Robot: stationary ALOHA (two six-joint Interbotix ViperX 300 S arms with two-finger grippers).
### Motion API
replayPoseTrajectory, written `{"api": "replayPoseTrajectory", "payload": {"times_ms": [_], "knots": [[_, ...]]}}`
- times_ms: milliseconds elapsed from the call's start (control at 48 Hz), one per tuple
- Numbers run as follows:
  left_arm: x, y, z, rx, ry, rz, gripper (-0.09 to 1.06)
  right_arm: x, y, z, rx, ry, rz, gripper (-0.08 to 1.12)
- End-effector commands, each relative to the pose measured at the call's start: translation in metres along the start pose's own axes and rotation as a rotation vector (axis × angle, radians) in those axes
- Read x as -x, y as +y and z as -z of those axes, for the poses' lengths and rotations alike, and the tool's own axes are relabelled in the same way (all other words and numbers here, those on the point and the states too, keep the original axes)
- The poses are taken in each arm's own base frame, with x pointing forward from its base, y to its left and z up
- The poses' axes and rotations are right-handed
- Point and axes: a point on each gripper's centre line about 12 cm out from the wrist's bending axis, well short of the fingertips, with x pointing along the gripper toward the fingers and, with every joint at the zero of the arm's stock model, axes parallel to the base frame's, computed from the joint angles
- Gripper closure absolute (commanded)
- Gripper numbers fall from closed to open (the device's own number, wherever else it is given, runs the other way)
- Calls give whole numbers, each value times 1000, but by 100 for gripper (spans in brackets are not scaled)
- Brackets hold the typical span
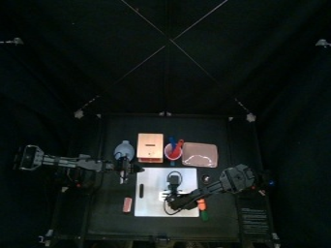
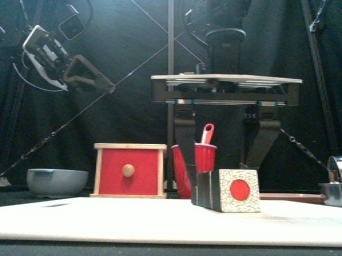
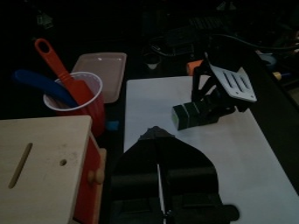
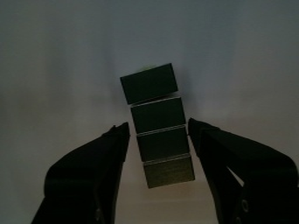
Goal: Place sushi on board then cut the sushi with the knife then place the pieces on the plate
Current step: Pick knife at handle with right hand
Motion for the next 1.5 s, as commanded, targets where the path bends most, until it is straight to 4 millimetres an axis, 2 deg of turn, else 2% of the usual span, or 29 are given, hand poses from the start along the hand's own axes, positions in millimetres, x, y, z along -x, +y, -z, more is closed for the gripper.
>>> {"api": "replayPoseTrajectory", "payload": {"times_ms": [21, 208, 396, 562, 688, 917, 1083, 1188, 1312, 1500], "knots": [[1, 2, -7, -2, -26, -7, 95, 19, 11, -9, -23, 16, -53, 11], [3, 4, -7, 0, -28, -13, 95, 38, 13, -18, 11, -14, -88, 11], [5, 6, -5, 2, -24, -22, 95, 73, 6, -49, 172, -83, -158, 11], [5, 6, -4, 1, -24, -21, 95, 104, -10, -101, 340, -92, -198, 11], [7, 6, -5, 3, -30, -25, 95, 119, -25, -142, 463, -92, -215, 11], [13, 12, -10, 7, -58, -48, 95, 139, -55, -236, 590, -48, -272, 11], [18, 17, -14, 14, -81, -71, 95, 139, -69, -289, 718, 12, -341, 11], [21, 20, -17, 15, -95, -82, 95, 133, -71, -312, 800, 46, -393, 11], [24, 23, -19, 17, -107, -94, 95, 114, -69, -333, 875, 102, -443, 11], [25, 26, -19, 27, -109, -107, 95, 74, -63, -356, 950, 218, -439, 11]]}}
